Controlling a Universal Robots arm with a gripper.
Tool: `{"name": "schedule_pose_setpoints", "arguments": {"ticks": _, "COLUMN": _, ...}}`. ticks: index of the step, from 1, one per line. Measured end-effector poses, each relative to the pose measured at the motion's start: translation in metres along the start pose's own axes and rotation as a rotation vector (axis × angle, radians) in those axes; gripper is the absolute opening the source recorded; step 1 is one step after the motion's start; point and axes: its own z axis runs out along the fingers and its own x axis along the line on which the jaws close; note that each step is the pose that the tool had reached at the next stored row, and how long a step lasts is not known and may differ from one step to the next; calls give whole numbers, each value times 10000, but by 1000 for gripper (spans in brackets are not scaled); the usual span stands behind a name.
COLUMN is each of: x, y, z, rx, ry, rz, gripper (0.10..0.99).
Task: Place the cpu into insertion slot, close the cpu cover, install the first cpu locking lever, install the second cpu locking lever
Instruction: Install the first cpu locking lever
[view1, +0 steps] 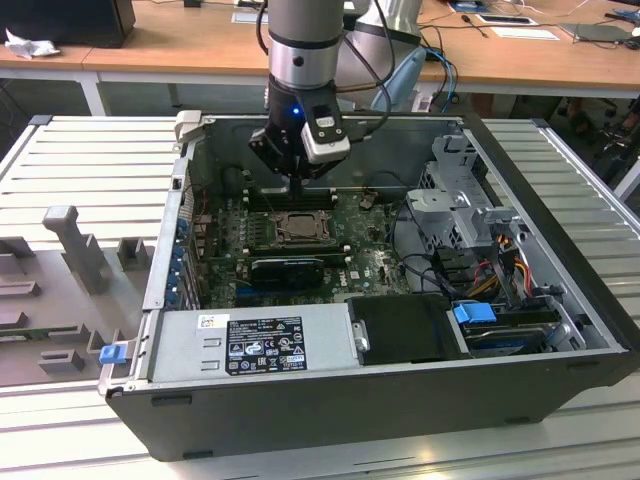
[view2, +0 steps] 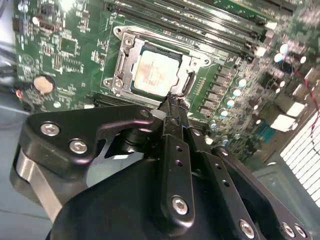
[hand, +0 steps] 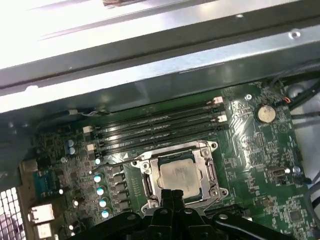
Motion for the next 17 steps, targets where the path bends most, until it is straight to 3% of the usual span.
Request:
{"name": "schedule_pose_setpoints", "arguments": {"ticks": 5, "x": 0, "y": 0, "z": 4, "rx": 21, "ry": 47, "rz": -1295, "gripper": 106}}
{"name": "schedule_pose_setpoints", "arguments": {"ticks": 10, "x": 0, "y": 0, "z": 5, "rx": 29, "ry": 64, "rz": -1798, "gripper": 106}}
{"name": "schedule_pose_setpoints", "arguments": {"ticks": 15, "x": 0, "y": 0, "z": 5, "rx": 44, "ry": 98, "rz": -2760, "gripper": 106}}
{"name": "schedule_pose_setpoints", "arguments": {"ticks": 17, "x": 0, "y": 0, "z": 6, "rx": 56, "ry": 120, "rz": -3499, "gripper": 106}}
